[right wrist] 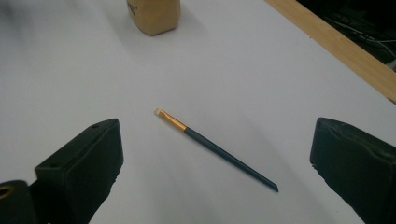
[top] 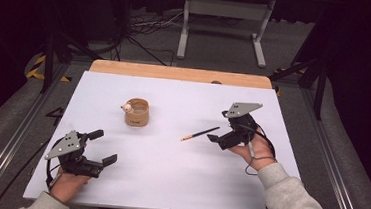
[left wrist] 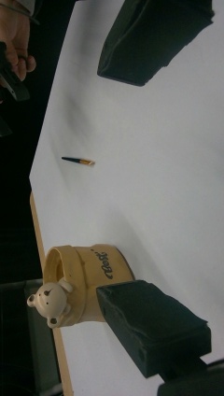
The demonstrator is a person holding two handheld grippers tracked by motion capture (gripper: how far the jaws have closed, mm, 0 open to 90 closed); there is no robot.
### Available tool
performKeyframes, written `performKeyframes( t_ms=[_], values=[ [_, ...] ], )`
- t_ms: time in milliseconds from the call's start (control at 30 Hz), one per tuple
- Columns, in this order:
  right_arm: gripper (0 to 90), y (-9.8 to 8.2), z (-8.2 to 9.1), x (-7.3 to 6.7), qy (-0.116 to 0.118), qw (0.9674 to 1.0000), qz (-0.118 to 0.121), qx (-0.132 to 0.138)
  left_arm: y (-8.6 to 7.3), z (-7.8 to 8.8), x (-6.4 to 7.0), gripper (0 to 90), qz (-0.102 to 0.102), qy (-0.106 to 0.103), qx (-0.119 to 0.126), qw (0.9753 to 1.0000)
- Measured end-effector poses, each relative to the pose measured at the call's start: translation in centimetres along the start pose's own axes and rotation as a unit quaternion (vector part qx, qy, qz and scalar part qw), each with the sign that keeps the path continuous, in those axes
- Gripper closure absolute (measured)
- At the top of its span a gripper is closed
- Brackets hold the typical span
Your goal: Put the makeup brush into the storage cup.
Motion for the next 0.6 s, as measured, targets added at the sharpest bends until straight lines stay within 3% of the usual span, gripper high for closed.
performKeyframes(
  t_ms=[33,67,100,133,233,333,500,600],
  values=[
    [2.8,0.0,0.0,0.0,0.0,1.0,0.0,0.0,0.0,0.0,0.0,1.2,0.0,0.0,0.0,1.0],
    [2.8,0.3,-0.4,0.2,0.002,0.9997,0.01,-0.023,0.0,0.0,0.0,1.3,-0.001,0.001,0.0,1.0],
    [2.8,0.3,-0.4,0.2,0.002,0.9997,0.01,-0.023,0.0,0.1,0.0,1.3,0.001,-0.002,-0.001,1.0],
    [3.0,0.5,-0.6,0.4,0.003,0.999,0.017,-0.041,0.0,0.1,0.0,1.5,0.004,-0.004,-0.001,1.0],
    [3.1,0.7,-0.8,0.6,0.002,0.9981,0.023,-0.057,0.0,0.0,0.0,1.7,0.013,-0.008,-0.001,0.9999],
    [4.1,1.1,-1.0,0.9,0.001,0.9952,0.036,-0.091,-0.1,0.0,-0.1,1.5,0.016,-0.008,-0.002,0.9998],
    [5.5,1.7,-1.1,1.6,-0.004,0.9921,0.041,-0.118,-0.1,0.0,0.0,1.4,0.011,-0.006,-0.004,0.9999],
    [5.7,2.1,-1.2,1.9,0.0,0.9884,0.053,-0.142,-0.1,0.0,-0.1,1.4,0.012,-0.007,-0.01,0.9999]
  ],
)
Point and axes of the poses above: each handheld gripper's, and its own axes: z roughly backward along the jaws, y roughly out of its top, x roughly to its right, the point moved 7 cm from there along -z, roughly forward along the jaws, and after that the axes turned 12 degrees about -x, right-handed, at the moved point
